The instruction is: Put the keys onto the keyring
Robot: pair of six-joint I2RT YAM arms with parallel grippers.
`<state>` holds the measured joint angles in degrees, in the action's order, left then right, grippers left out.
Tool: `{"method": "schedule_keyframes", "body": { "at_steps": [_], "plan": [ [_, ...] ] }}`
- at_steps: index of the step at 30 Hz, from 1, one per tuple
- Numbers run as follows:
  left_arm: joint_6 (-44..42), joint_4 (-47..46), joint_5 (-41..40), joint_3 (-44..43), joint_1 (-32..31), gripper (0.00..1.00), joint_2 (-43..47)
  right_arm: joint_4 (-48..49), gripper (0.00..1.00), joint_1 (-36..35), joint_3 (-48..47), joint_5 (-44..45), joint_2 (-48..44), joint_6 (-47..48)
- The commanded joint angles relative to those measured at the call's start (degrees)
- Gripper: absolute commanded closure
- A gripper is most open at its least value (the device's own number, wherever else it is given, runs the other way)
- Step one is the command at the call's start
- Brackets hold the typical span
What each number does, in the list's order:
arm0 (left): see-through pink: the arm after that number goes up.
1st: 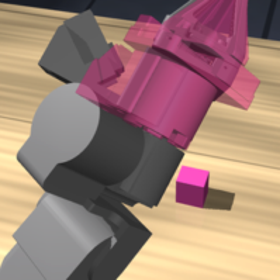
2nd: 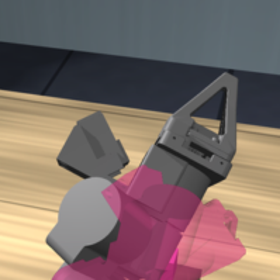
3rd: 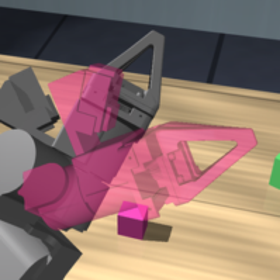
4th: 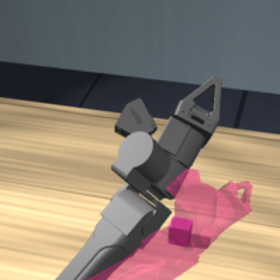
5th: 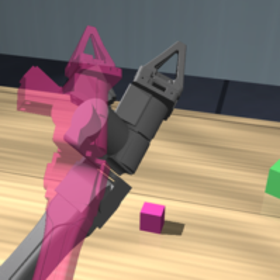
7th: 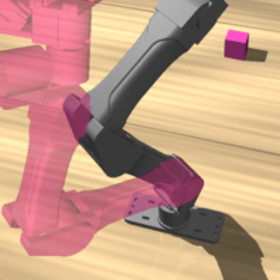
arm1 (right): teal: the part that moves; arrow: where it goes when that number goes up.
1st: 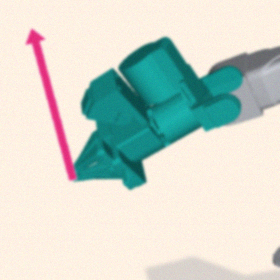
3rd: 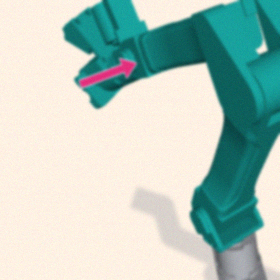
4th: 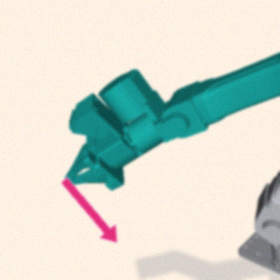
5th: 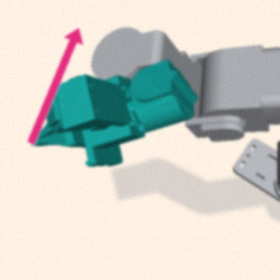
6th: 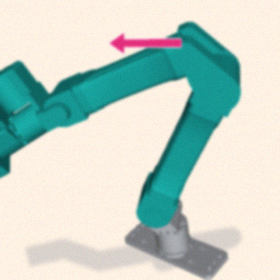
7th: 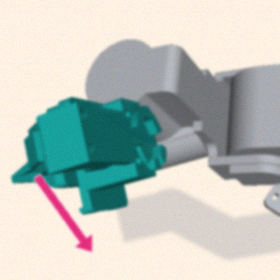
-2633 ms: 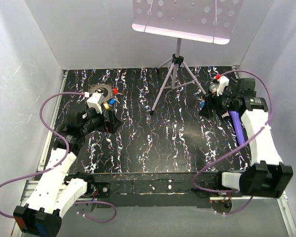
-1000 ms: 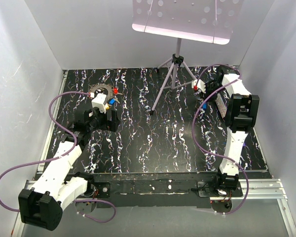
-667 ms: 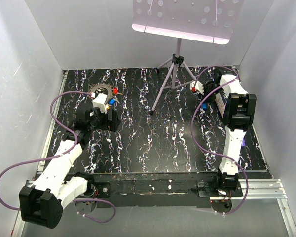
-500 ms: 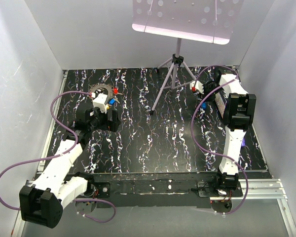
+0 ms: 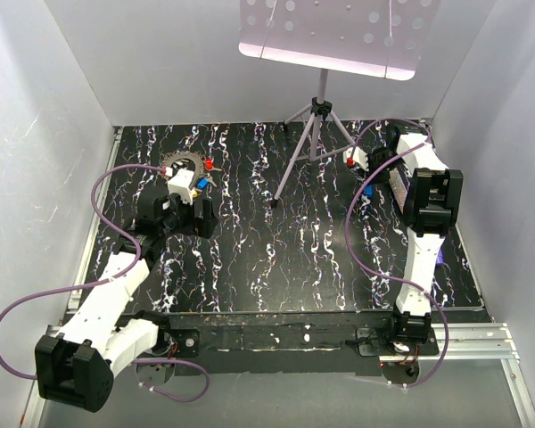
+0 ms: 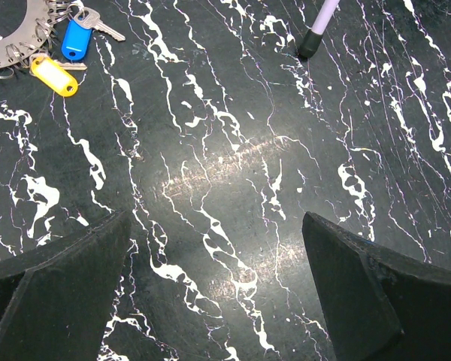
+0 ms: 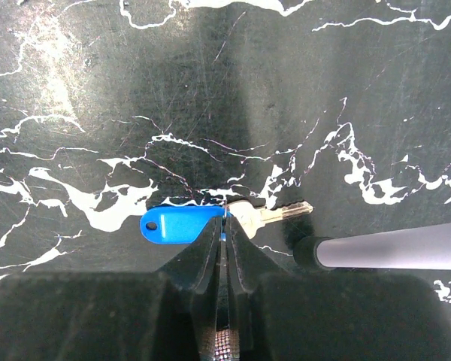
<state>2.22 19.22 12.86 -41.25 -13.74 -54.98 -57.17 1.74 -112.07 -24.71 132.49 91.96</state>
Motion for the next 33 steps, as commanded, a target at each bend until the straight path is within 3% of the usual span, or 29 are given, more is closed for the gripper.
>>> {"method": "schedule_keyframes", "body": {
  "at_steps": [1, 25, 27, 33],
  "plan": [
    [-0.99, -0.50, -0.38, -1.64, -0.06, 0.02, 0.75, -1.46, 0.87, -0.33, -2.01, -0.52, 0.67, 1.11],
    [-0.99, -0.33, -0.47, -1.72, 0.20, 0.02, 0.58, -0.49, 0.80, -0.68, -2.71, -0.08, 1.72, -0.20],
    [-0.99, -0.33, -0.56, -1.72, 0.11, 0.02, 0.58, -0.49, 0.81, -0.68, -2.89, -0.16, 1.81, -0.12],
    [-0.90, -0.41, 0.84, -1.90, 0.38, 0.02, 0.66, -2.86, 0.99, -0.60, -3.68, -1.83, 0.68, -0.38]
  ]
}}
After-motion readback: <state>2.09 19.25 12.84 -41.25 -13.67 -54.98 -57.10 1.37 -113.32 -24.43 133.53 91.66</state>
